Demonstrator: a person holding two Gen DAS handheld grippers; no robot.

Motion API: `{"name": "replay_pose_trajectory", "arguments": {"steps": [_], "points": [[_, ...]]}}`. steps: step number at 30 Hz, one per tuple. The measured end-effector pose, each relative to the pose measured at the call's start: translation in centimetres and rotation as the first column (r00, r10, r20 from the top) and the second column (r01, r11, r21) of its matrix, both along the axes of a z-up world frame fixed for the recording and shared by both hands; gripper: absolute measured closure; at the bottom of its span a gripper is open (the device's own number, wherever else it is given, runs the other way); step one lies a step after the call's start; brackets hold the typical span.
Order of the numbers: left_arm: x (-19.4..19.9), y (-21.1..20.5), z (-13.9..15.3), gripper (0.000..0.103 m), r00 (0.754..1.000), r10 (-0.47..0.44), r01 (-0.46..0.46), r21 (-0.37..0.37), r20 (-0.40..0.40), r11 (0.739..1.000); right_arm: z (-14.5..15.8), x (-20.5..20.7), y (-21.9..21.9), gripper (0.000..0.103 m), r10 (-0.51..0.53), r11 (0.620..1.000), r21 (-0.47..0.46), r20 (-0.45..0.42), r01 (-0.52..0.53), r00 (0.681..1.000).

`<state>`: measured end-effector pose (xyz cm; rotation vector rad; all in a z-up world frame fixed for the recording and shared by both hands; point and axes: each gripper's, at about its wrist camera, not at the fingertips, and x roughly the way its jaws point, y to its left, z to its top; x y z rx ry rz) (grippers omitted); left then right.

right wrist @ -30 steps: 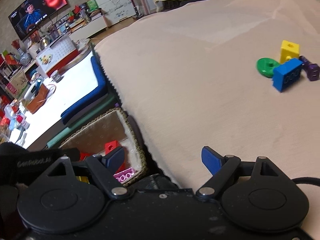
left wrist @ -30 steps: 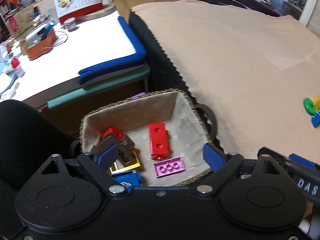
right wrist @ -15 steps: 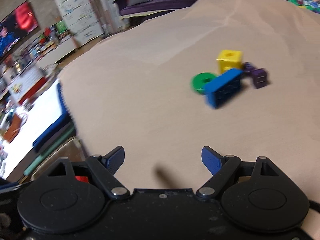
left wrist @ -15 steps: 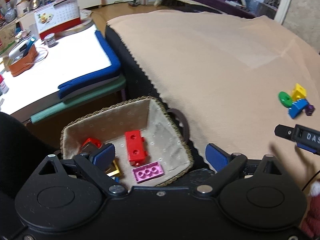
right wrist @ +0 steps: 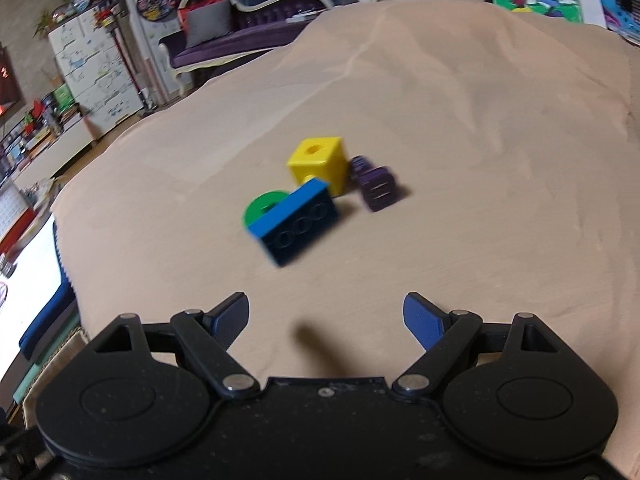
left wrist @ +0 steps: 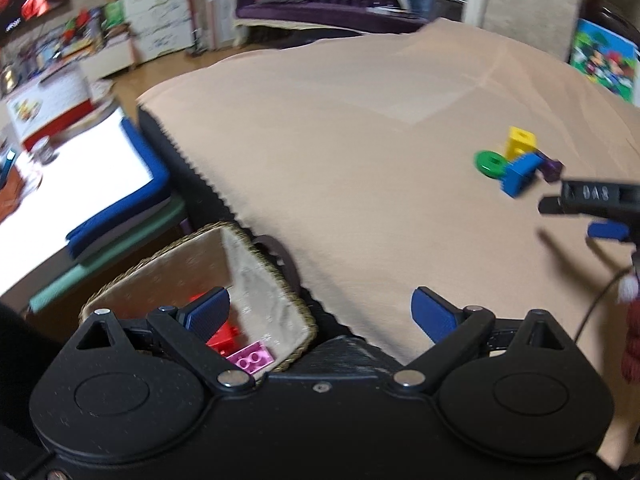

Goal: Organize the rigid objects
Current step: 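Move both tools back over the yellow cube and blue brick on the bed, then grasp the yellow cube with the right tool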

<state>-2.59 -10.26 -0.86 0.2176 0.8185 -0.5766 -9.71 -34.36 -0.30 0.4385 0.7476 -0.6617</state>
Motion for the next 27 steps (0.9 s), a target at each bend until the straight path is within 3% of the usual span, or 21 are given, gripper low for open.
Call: {"name": "replay_pose_trajectory", "arguments": {"steps": [11,22,24,26,27], "points": [[-2.5,-6.7,-1.1,0.008,0.981,-0.193,0.193,0.068,0.008,0.979,1.0,-3.9,-5.6,0.014,-0.105,0.994,-0.035,0.039,0.107,0.994],[-3.0,-11.7,-1.3,0.008,0.973,-0.222,0.225,0.034,-0.064,0.974,2.9,3.3,-8.0,0.014,0.050,0.980,-0.197,0.162,-0.017,0.986],[-3.2,-12.1,-1.4,0.008,0.972,-0.227,0.230,0.041,-0.063,0.972,2.6,5.4,-8.9,0.019,0.074,0.983,-0.177,0.162,-0.045,0.984],[-3.4,-12.4,-1.5,0.008,0.971,-0.232,0.235,0.047,-0.063,0.971,2.2,7.4,-9.5,0.036,0.103,0.984,-0.162,0.143,-0.080,0.984],[-3.5,-12.4,-1.6,0.008,0.970,-0.235,0.238,0.048,-0.064,0.970,1.9,8.4,-9.8,0.039,0.120,0.982,-0.158,0.125,-0.099,0.985]]}}
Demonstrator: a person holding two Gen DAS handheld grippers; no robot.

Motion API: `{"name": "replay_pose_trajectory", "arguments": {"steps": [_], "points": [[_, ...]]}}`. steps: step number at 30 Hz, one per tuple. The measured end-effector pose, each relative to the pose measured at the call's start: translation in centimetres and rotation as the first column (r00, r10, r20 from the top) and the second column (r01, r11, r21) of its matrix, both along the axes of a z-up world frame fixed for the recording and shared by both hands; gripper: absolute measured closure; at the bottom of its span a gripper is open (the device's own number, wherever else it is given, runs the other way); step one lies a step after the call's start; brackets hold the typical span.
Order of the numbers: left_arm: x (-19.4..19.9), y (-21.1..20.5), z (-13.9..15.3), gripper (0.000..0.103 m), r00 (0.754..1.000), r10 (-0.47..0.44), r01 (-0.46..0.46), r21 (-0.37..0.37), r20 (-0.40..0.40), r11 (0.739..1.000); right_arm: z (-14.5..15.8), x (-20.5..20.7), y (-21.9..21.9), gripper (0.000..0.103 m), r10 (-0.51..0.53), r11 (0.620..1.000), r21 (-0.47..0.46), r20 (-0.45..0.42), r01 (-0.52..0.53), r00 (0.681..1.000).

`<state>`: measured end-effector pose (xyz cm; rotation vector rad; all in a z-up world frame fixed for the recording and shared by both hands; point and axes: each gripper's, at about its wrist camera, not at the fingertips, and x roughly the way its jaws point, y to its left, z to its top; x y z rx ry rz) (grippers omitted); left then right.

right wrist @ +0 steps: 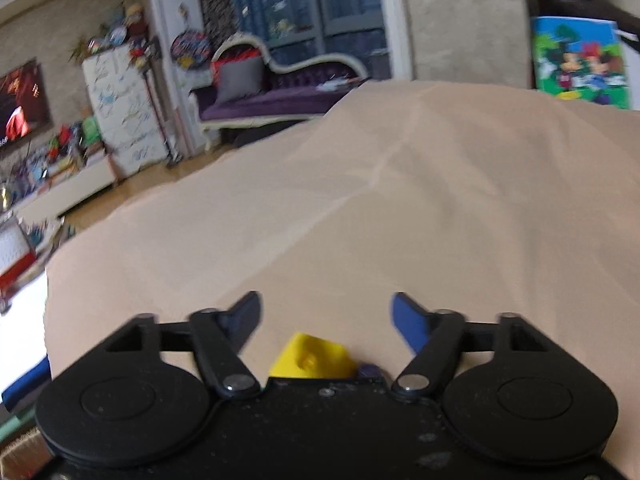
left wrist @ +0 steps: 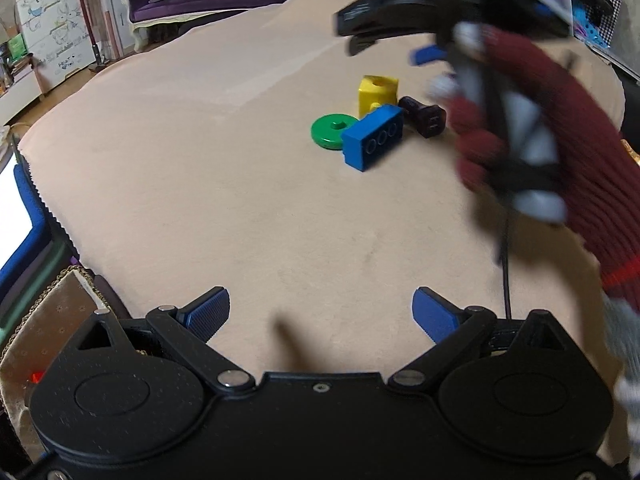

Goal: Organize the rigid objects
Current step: 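Grasp the yellow cube with the right tool, then release the yellow cube and grasp the purple charger with the right tool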

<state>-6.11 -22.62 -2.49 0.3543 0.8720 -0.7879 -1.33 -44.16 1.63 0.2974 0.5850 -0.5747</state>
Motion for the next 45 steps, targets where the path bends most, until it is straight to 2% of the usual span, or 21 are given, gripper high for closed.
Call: {"name": "replay_pose_trajectory", "arguments": {"steps": [1,4,8,12,15,20,25,27,29,33,34,39,40,45], "points": [[-0.1,0.0,-0.1,0.008,1.000,-0.002,0.002,0.003,-0.001,1.000,-0.4,1.0,-0.2,0.042,0.021,1.000,0.007,-0.020,-0.021,1.000],[0.0,0.0,-0.4,0.008,1.000,0.002,-0.001,0.013,-0.005,1.000,-1.6,3.4,-0.6,0.044,0.079,0.997,0.035,-0.081,-0.076,0.994],[0.2,0.3,-0.5,0.008,1.000,0.016,-0.016,0.013,-0.020,1.000,-3.8,4.6,-0.2,0.058,0.136,0.991,0.032,-0.218,-0.132,0.966],[0.6,0.8,-0.4,0.008,0.999,0.033,-0.033,0.006,-0.036,0.999,-4.0,2.4,1.0,0.059,0.186,0.975,-0.069,-0.261,-0.211,0.947],[0.8,0.6,-0.4,0.008,0.998,0.039,-0.039,0.004,-0.049,0.999,-3.7,0.0,0.8,0.058,0.193,0.971,-0.088,-0.251,-0.221,0.949],[0.9,0.0,-0.6,0.008,0.998,0.037,-0.036,0.012,-0.054,0.999,-3.3,-4.0,0.0,0.057,0.123,0.986,-0.085,-0.229,-0.146,0.966],[1.1,-0.4,-1.0,0.008,0.998,0.022,-0.021,0.025,-0.051,0.999,-3.5,-7.3,-1.2,0.057,0.072,0.994,-0.073,-0.160,-0.084,0.984],[0.9,-0.6,-1.0,0.008,0.999,0.014,-0.013,0.029,-0.049,1.000,-3.4,-8.3,-1.2,0.054,0.058,0.996,-0.058,-0.108,-0.065,0.992],[0.6,-0.8,-1.0,0.008,0.999,0.003,-0.002,0.035,-0.045,0.999,-3.4,-9.3,-1.5,0.047,0.041,0.998,-0.036,-0.038,-0.043,0.998],[0.2,-1.1,-1.0,0.008,0.999,-0.016,0.017,0.038,-0.033,0.999,-3.4,-11.9,-1.4,0.039,-0.027,0.999,-0.036,0.066,0.029,0.997],[0.1,-1.1,-1.0,0.008,0.999,-0.018,0.019,0.037,-0.029,0.999,-3.2,-12.6,-1.3,0.033,-0.056,0.997,-0.046,0.087,0.060,0.995],[-0.3,-1.2,-0.7,0.008,1.000,-0.026,0.026,0.025,-0.009,0.999,-2.0,-15.9,-0.5,0.011,-0.198,0.968,-0.130,0.127,0.214,0.972],[-0.4,-1.3,-0.6,0.008,1.000,-0.026,0.027,0.019,-0.008,0.999,-1.9,-16.6,-0.5,0.003,-0.225,0.961,-0.134,0.131,0.242,0.966],[-0.3,-2.0,-0.3,0.008,1.000,-0.022,0.022,0.000,-0.008,1.000,-2.7,-18.9,-2.6,0.001,-0.288,0.954,-0.041,0.129,0.295,0.949]]}}
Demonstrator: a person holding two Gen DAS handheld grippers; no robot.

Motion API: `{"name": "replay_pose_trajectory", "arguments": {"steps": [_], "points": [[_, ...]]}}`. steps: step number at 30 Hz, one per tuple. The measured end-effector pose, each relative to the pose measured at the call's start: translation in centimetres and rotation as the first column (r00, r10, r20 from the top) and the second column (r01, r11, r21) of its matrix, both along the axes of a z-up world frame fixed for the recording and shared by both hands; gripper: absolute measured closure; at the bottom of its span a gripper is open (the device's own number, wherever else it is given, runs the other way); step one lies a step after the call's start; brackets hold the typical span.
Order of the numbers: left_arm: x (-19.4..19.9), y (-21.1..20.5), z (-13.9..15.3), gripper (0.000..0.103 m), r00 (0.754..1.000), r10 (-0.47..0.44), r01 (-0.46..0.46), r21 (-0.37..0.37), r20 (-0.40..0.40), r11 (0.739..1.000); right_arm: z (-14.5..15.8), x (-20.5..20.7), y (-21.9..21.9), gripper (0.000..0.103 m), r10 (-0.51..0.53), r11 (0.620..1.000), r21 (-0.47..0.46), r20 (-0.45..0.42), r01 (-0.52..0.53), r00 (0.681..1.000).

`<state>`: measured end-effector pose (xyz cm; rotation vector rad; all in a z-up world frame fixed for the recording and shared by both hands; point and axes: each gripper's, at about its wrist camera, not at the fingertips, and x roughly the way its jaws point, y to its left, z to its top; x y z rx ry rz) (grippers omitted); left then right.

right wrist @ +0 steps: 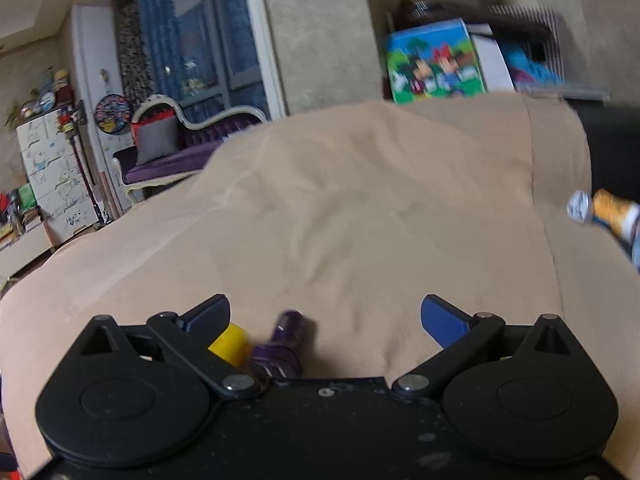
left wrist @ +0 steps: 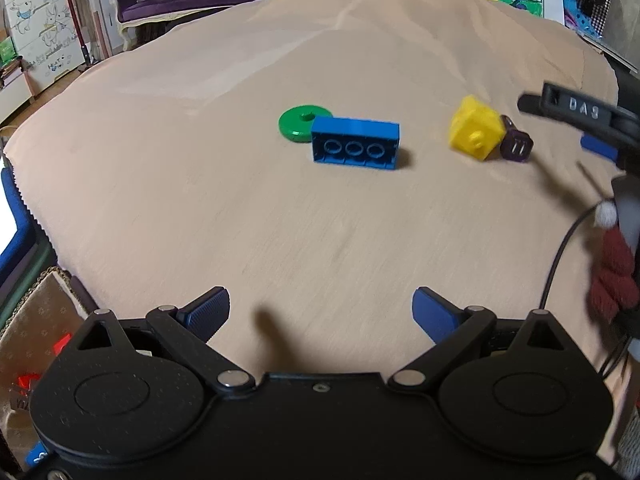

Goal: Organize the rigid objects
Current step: 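Release the yellow cube and grasp the purple charger with the right tool, then grasp the blue brick with the left tool while the right tool grips the purple charger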

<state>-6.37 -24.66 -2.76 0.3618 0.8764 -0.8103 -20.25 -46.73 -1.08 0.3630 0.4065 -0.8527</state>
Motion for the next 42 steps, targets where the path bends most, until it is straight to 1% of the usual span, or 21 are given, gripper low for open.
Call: {"name": "replay_pose_trajectory", "arguments": {"steps": [5,8,12,20,25,27,28,29,30,31,34,38,39,41,42], "points": [[1.1,-1.8,1.0,0.008,0.999,0.027,-0.028,-0.028,-0.021,0.999,-1.3,-0.1,-1.3,0.001,-0.023,0.996,0.085,-0.016,0.024,1.000],[1.8,-3.3,1.6,0.008,0.999,0.043,-0.043,-0.033,-0.006,0.999,-2.2,-0.1,-1.9,0.001,-0.026,0.991,0.135,-0.006,0.027,1.000],[2.9,-5.5,2.3,0.008,0.998,0.066,-0.065,-0.026,0.020,0.998,-2.5,-0.2,-2.0,0.000,-0.022,0.989,0.147,0.012,0.020,1.000],[4.7,-8.5,2.2,0.008,0.994,0.107,-0.107,-0.021,-0.016,0.994,-3.0,0.0,-2.4,0.000,-0.005,0.991,0.137,0.023,0.002,1.000],[5.8,-9.8,1.7,0.008,0.991,0.128,-0.128,0.005,-0.029,0.992,-3.0,0.1,-2.3,0.000,0.001,0.991,0.137,0.025,-0.004,1.000],[6.2,-9.9,1.5,0.011,0.990,0.138,-0.138,0.008,-0.040,0.990,-3.0,0.0,-2.3,0.000,0.002,0.990,0.140,0.028,-0.006,1.000],[6.4,-9.9,1.3,0.019,0.989,0.142,-0.142,0.008,-0.051,0.990,-3.0,0.0,-2.4,0.000,0.002,0.990,0.141,0.028,-0.006,1.000],[6.5,-9.9,1.1,0.037,0.988,0.139,-0.139,0.007,-0.067,0.990,-3.0,0.0,-2.3,0.000,0.002,0.990,0.141,0.029,-0.006,1.000],[6.6,-9.9,0.9,0.042,0.987,0.129,-0.128,0.009,-0.091,0.992,-2.9,0.0,-2.3,0.000,0.002,0.990,0.143,0.030,-0.007,1.000],[6.7,-9.9,0.7,0.042,0.987,0.128,-0.128,0.015,-0.100,0.992,-2.9,0.0,-2.3,0.000,0.002,0.989,0.144,0.029,-0.007,1.000],[6.3,-9.5,0.8,0.042,0.987,0.139,-0.138,0.008,-0.076,0.990,-2.6,0.0,-2.1,0.000,0.014,0.990,0.141,0.013,-0.016,1.000],[6.0,-8.4,0.8,0.042,0.982,0.161,-0.162,-0.005,-0.102,0.987,-2.4,0.7,-1.3,0.000,0.080,0.992,0.107,-0.050,-0.074,0.996],[5.8,-8.1,0.8,0.042,0.980,0.164,-0.165,-0.004,-0.109,0.986,-2.4,0.9,-1.1,0.002,0.089,0.992,0.094,-0.061,-0.084,0.994],[5.5,-7.8,0.9,0.042,0.980,0.163,-0.164,-0.002,-0.116,0.986,-2.4,1.3,-0.6,0.009,0.103,0.992,0.074,-0.076,-0.098,0.992],[5.4,-7.6,1.0,0.042,0.980,0.163,-0.164,0.000,-0.118,0.986,-2.4,1.5,-0.4,0.010,0.107,0.992,0.072,-0.080,-0.101,0.991]]}}
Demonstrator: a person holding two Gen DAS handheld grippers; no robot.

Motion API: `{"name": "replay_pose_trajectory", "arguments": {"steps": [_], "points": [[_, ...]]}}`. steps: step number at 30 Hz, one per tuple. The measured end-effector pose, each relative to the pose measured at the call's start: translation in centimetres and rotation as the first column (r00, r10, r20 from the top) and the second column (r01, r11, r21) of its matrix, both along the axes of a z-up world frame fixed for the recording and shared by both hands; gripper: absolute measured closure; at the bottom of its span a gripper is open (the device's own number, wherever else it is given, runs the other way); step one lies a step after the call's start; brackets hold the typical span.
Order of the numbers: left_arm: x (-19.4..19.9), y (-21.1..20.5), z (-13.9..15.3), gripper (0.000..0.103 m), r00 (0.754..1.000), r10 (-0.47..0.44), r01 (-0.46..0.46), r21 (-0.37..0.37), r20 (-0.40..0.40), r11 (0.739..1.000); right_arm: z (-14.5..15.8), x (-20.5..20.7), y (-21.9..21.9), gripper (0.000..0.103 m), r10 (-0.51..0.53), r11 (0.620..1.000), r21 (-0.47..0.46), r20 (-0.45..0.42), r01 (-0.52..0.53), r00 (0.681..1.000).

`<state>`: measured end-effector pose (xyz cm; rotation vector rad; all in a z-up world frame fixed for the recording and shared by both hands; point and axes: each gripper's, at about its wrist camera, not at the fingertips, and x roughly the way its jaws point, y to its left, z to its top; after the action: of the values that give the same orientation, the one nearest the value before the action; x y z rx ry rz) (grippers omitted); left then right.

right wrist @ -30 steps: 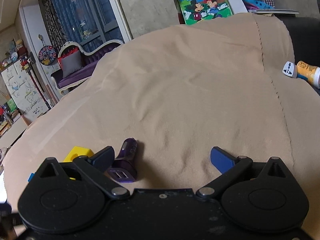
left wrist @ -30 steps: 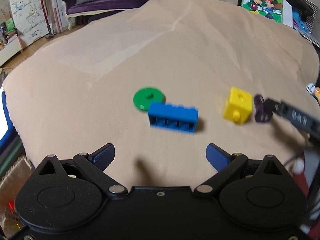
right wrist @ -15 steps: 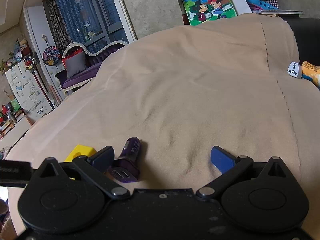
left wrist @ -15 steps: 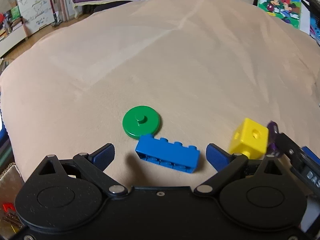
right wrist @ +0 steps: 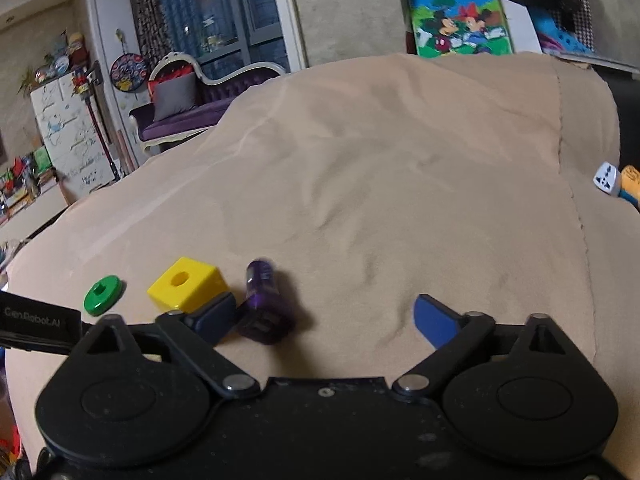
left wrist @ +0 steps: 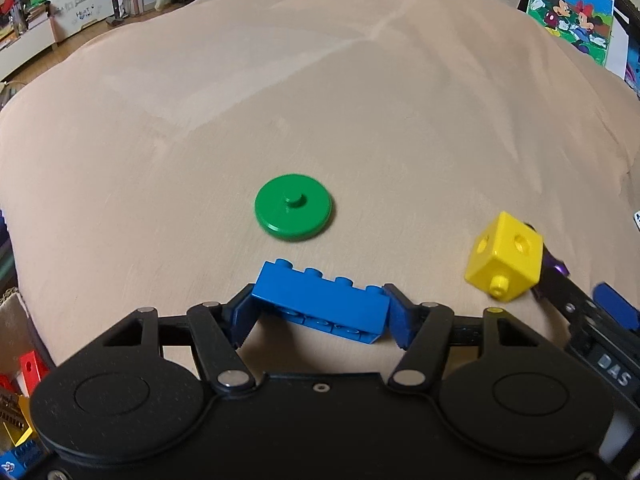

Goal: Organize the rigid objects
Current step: 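Grasp the blue brick with the left tool while the right tool grips the purple charger, then carry the blue brick and purple charger over the basket and open both tools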

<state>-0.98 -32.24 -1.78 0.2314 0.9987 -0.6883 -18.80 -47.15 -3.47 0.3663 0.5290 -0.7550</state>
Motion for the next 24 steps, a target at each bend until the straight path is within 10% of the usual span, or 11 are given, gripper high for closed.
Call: {"name": "replay_pose_trajectory", "arguments": {"steps": [9,13,24], "points": [[-0.3,0.2,0.0,0.042,1.000,0.007,-0.007,-0.002,-0.012,1.000,-0.3,1.8,1.2,0.020,0.039,0.998,-0.053,-0.022,-0.040,0.999],[0.3,-0.2,0.0,0.042,1.000,0.007,-0.007,0.002,-0.014,1.000,-0.8,2.6,1.8,0.074,0.077,0.994,-0.075,-0.057,-0.081,0.995],[0.8,3.4,0.7,0.042,0.995,0.053,-0.054,-0.017,-0.080,0.998,1.9,-0.8,-0.4,0.074,-0.042,0.994,0.104,0.090,0.033,0.995]]}}
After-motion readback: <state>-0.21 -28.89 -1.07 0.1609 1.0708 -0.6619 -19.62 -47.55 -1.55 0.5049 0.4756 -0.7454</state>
